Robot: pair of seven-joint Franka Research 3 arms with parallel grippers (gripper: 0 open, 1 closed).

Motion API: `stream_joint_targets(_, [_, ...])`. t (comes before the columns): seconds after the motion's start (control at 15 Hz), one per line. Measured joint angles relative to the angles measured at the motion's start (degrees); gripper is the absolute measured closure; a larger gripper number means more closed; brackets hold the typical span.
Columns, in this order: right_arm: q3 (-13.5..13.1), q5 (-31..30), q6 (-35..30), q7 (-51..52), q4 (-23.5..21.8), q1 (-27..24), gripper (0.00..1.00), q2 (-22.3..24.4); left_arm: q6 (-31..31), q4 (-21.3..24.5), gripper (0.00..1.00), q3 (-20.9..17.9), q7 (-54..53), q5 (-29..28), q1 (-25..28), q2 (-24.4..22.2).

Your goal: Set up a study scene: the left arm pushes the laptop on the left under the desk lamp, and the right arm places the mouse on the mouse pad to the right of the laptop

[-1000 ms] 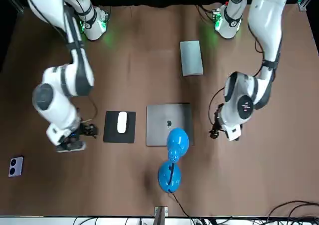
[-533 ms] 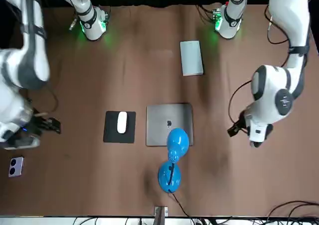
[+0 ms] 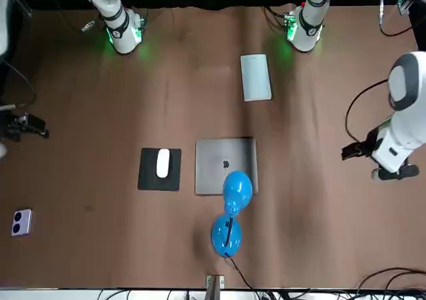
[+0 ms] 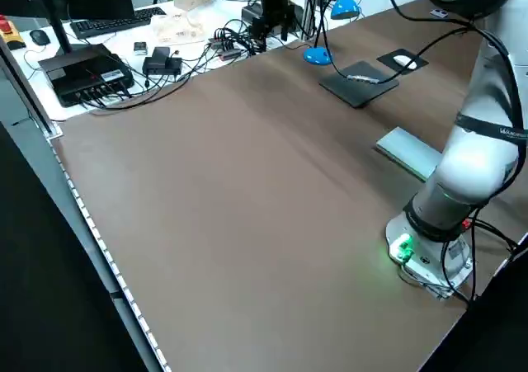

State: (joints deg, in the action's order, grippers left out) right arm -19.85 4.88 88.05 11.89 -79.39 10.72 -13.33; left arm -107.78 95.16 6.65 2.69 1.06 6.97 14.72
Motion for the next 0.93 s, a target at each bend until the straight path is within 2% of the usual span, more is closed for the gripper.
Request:
stream_joint_targets(0.2, [-0.1,0.1,-0.8,0.0,0.0,-2.3,0.00,-0.1,1.9,-3.4,0.00,0.3,-0.5,0.0,0.0,-0.2])
stream_joint_targets(0.4, [0.0,0.1,0.5,0.0,-0.1,-2.6,0.00,-0.1,5.3,-7.1,0.00,0.1,-0.5,-0.1,0.3,-2.6])
stream_joint_targets(0.6, [0.2,0.2,1.6,-0.2,-0.7,-2.5,0.00,-0.1,8.1,-7.9,0.00,0.0,-0.5,-0.1,1.2,-6.3])
stream_joint_targets(0.93, [0.4,0.2,1.6,-4.4,-1.1,-2.4,0.00,-0.1,9.0,-8.0,0.00,0.0,-0.6,-0.1,0.6,-11.4])
